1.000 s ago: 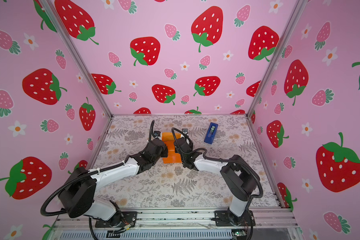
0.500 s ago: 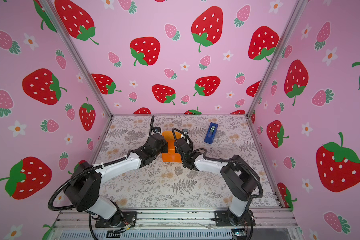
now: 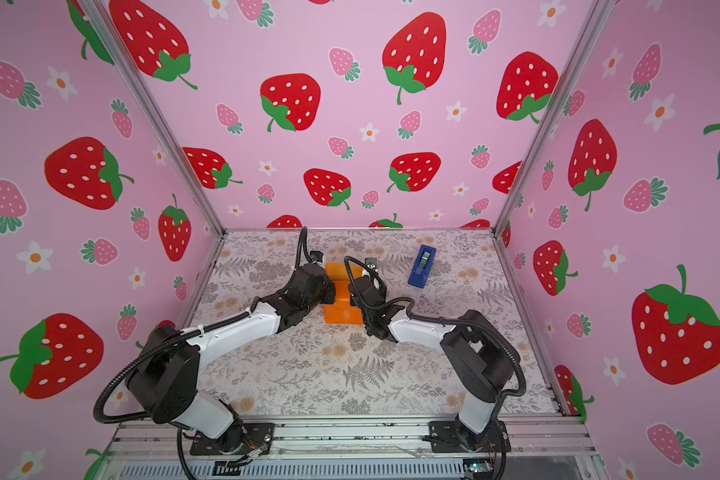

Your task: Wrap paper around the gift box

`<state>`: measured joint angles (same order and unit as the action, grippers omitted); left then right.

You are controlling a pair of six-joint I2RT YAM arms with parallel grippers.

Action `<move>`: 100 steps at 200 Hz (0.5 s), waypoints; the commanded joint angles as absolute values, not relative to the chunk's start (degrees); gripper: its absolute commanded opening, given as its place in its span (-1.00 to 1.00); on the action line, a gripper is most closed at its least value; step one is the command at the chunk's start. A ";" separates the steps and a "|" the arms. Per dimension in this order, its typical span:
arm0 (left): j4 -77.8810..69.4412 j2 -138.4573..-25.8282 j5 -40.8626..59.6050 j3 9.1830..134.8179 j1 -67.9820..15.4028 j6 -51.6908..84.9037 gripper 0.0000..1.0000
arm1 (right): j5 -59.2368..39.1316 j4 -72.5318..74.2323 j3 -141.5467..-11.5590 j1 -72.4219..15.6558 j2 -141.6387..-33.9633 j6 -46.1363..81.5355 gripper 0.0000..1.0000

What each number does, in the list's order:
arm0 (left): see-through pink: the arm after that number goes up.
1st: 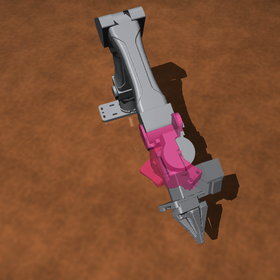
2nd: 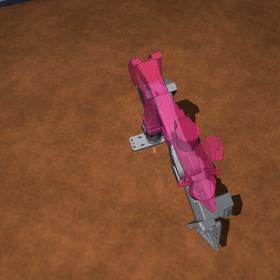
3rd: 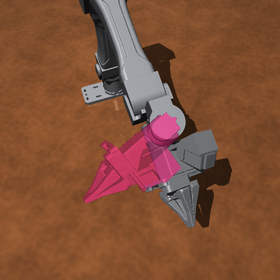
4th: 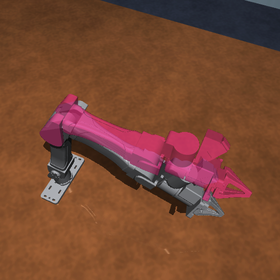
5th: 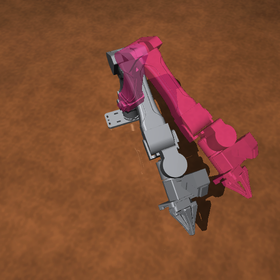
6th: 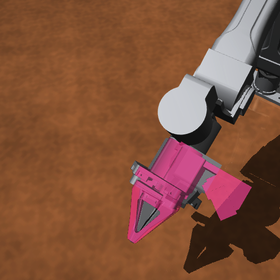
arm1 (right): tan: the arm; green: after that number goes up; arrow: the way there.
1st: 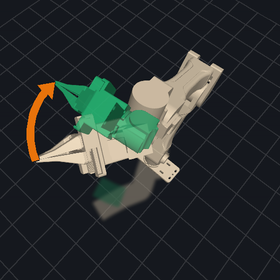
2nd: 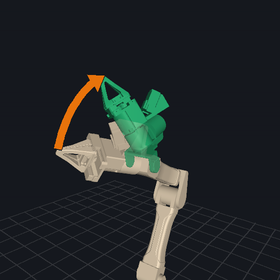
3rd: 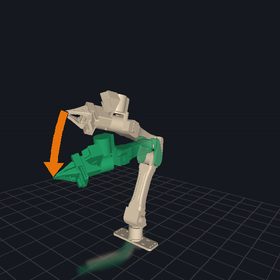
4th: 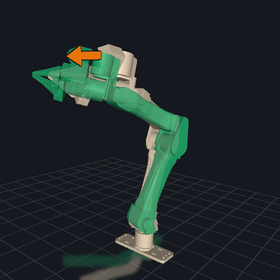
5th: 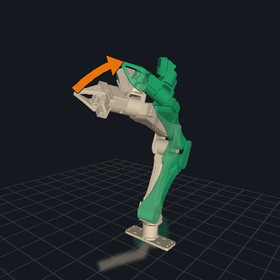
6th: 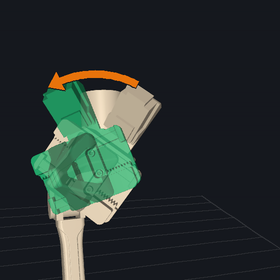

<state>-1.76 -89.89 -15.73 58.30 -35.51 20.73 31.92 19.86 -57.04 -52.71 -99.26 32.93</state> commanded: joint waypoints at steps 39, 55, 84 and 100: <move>-1.41 -87.54 -10.56 63.41 -34.27 18.97 -1.00 | 29.15 17.58 -55.28 -53.24 -99.18 33.49 -1.00; -1.26 -87.30 -10.45 63.76 -34.10 18.82 -1.00 | 29.10 17.58 -55.25 -53.24 -99.21 33.57 -1.00; -0.40 -87.27 -10.25 64.83 -33.41 18.91 -0.67 | 29.09 17.49 -55.11 -53.19 -99.05 33.49 -1.00; -0.37 -87.60 -9.68 65.29 -32.90 18.78 -0.66 | 29.09 17.53 -55.07 -53.19 -99.21 33.57 -1.00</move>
<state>0.21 -89.34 -11.14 61.89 -33.61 19.27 31.00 20.43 -56.84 -52.75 -99.26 32.95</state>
